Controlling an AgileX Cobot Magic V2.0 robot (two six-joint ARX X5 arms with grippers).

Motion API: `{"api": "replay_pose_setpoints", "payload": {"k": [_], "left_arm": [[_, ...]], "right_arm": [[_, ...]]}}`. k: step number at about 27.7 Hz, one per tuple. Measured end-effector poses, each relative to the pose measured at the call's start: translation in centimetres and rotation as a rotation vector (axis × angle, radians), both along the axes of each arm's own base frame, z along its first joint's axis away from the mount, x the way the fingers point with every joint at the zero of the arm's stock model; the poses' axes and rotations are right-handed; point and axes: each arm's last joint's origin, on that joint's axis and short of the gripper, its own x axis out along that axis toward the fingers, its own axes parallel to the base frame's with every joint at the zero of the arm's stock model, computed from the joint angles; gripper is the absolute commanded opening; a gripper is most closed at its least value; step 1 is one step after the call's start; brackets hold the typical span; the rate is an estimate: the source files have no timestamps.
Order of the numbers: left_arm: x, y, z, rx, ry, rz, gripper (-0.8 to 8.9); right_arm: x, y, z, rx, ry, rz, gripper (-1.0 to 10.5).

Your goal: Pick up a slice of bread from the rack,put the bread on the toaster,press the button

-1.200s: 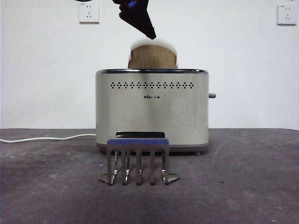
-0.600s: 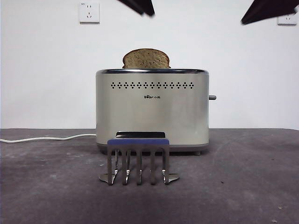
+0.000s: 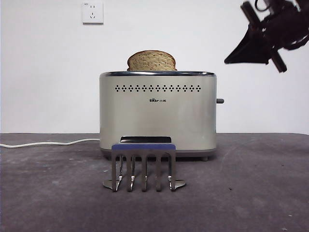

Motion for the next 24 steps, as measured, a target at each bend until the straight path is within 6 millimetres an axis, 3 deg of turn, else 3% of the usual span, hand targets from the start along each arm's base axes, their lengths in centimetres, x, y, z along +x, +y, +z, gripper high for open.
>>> {"api": "replay_pose_setpoints", "payload": {"k": [8,14,24], "left_arm": [[-3.2,2.1,1.9,-0.085,-0.039,0.013,2.56],[-3.6,2.4,1.8,-0.079,-0.015,0.015,2.56],[-3.6,2.4,1.7,-0.077,-0.003,0.018,2.55]], "right_arm": [[3.6,0.2,-2.0,0.012,0.053,-0.004,-0.1],[5.1,0.4,-4.0,0.011,0.100,-0.002,-0.1],[5.8,1.0,-5.8,0.005,0.133,0.013,-0.1]]}}
